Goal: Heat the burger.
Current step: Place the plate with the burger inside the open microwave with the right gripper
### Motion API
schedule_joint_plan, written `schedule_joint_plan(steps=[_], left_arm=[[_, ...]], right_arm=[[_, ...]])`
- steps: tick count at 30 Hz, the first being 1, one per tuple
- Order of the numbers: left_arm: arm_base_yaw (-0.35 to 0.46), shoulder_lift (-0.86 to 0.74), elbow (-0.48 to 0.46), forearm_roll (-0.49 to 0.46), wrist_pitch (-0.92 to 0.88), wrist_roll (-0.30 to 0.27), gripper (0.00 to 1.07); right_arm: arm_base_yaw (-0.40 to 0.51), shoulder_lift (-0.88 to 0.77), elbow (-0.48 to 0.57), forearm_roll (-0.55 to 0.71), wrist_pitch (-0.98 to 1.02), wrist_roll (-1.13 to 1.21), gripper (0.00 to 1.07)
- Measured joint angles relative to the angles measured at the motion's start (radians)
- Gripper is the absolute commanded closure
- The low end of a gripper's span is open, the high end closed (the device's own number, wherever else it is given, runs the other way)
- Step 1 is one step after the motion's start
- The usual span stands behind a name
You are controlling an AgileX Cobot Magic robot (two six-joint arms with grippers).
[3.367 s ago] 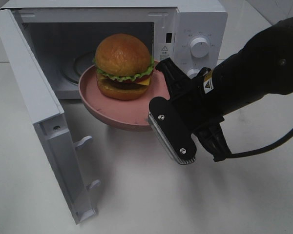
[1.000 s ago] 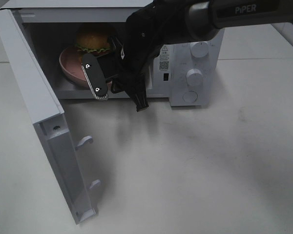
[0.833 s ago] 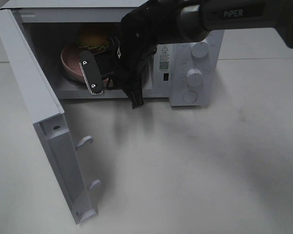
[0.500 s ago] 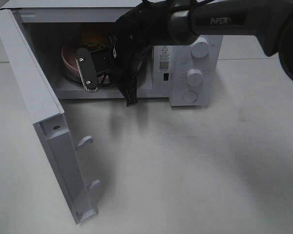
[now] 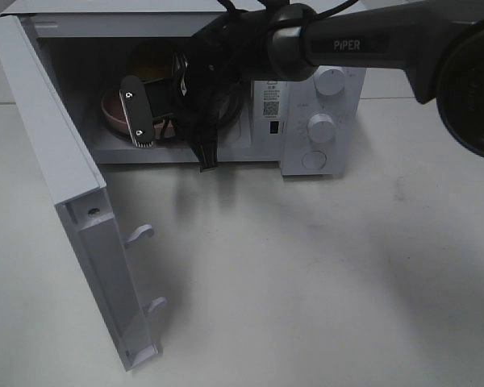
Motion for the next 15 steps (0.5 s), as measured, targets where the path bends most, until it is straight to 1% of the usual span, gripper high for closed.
schedule_joint_plan(steps=[1,2,3,4,5,6,8,12,15], left_arm=[[0.0,0.0,0.0,0.0,0.0,0.0,0.09],[0.0,0.0,0.0,0.0,0.0,0.0,0.09],[0.0,0.0,0.0,0.0,0.0,0.0,0.09],[0.0,0.0,0.0,0.0,0.0,0.0,0.09],[0.0,0.0,0.0,0.0,0.0,0.0,0.09],[0.0,0.0,0.0,0.0,0.0,0.0,0.09],[0.0,0.0,0.0,0.0,0.0,0.0,0.09],[0.0,0.0,0.0,0.0,0.0,0.0,0.09],[0.0,0.0,0.0,0.0,0.0,0.0,0.09]], right_arm=[[0.0,0.0,0.0,0.0,-0.003,0.01,0.55],[0.0,0.0,0.0,0.0,-0.003,0.01,0.55],[0.0,0.0,0.0,-0.001,-0.003,0.017,0.47],[0.0,0.0,0.0,-0.001,-0.003,0.017,0.47],[0.0,-0.001,0.0,-0.001,-0.005,0.043,0.42],[0.0,-0.001,0.0,-0.001,-0.005,0.057,0.4],[0.0,-0.002,0.0,-0.001,-0.005,0.09,0.38],[0.0,-0.012,0.002,-0.002,-0.004,0.123,0.38],[0.0,-0.046,0.03,0.0,0.002,0.135,0.38]])
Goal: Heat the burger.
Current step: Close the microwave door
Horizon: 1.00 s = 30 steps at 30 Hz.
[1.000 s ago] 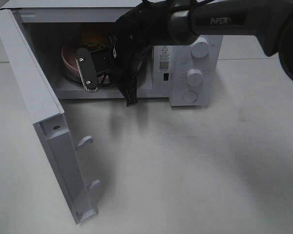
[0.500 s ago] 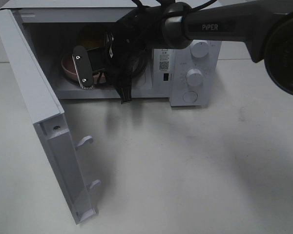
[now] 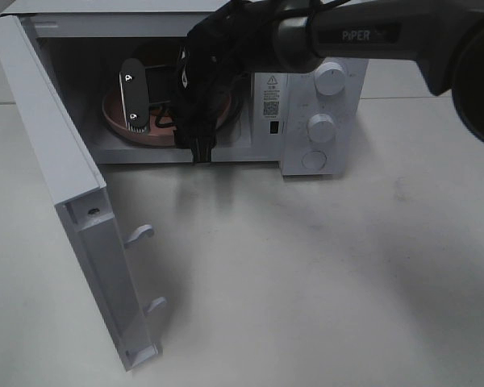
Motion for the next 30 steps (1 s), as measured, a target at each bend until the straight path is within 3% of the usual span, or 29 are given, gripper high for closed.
schedule_joint_plan(steps=[5,7,13,30], left_arm=[[0.0,0.0,0.0,0.0,0.0,0.0,0.09],[0.0,0.0,0.0,0.0,0.0,0.0,0.09],[0.0,0.0,0.0,0.0,0.0,0.0,0.09],[0.0,0.0,0.0,0.0,0.0,0.0,0.09]], right_arm=[[0.0,-0.035,0.066,-0.001,-0.019,0.003,0.38],[0.0,-0.082,0.159,-0.001,-0.071,0.003,0.38],[0.0,-0.154,0.282,-0.001,-0.121,0.003,0.38],[0.0,-0.316,0.529,0.004,-0.142,0.008,0.38]])
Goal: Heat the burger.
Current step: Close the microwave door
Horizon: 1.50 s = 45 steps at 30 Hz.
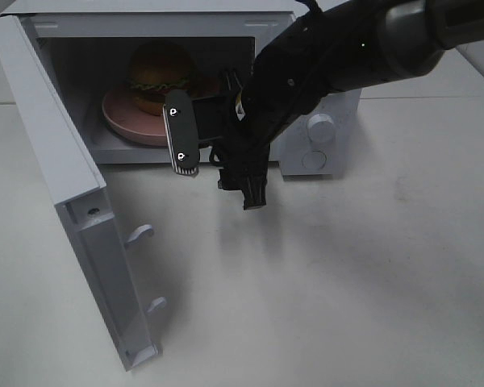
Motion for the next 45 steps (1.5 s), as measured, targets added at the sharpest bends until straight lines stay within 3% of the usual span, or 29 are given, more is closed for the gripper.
schedule_joint_plan(steps=[33,45], left_arm=[[0.0,0.0,0.0,0.0,0.0,0.0,0.09],[0.0,0.0,0.0,0.0,0.0,0.0,0.09]], right_arm=[[0.0,-0.506,0.466,0.003,0.079,0.798,0.38],[0.0,-0.688,0.496,0.004,0.299,0.979,0.36]])
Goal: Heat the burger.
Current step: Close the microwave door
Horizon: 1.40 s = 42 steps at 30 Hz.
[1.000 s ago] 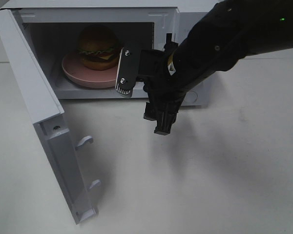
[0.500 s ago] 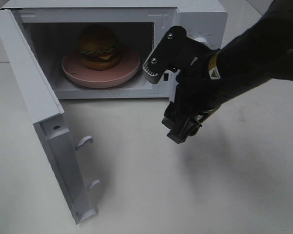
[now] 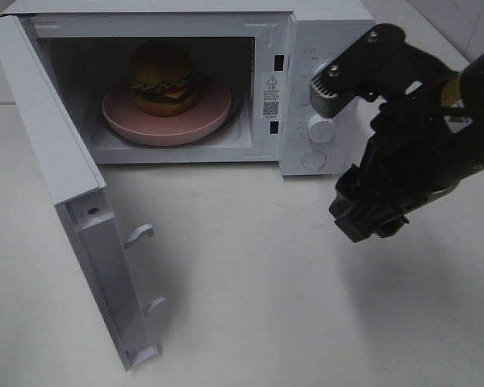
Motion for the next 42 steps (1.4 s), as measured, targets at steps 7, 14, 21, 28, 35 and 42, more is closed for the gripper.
schedule_joint_plan(steps=[7,14,21,28,35,42], left_arm=[[0.0,0.0,0.0,0.0,0.0,0.0,0.09],[0.0,0.0,0.0,0.0,0.0,0.0,0.09],[0.0,0.0,0.0,0.0,0.0,0.0,0.09],[0.0,0.0,0.0,0.0,0.0,0.0,0.09],[0.0,0.0,0.0,0.0,0.0,0.0,0.09],[0.0,0.0,0.0,0.0,0.0,0.0,0.09]], right_arm=[[0.0,-0.096,0.0,0.0,0.189,0.031,0.27],[0.0,-0.121,0.0,0.001,0.306,0.05,0.29],[0.0,-0.179,0.0,0.015,0.424,0.103,0.31],[0.0,-0.326,0.0,0.022,0.455,0.112,0.31],[-0.027,-0.386,0.05,0.031,0.463,0.124,0.31],[-0.211,-0.51,0.166,0.06,0.461,0.11,0.31]])
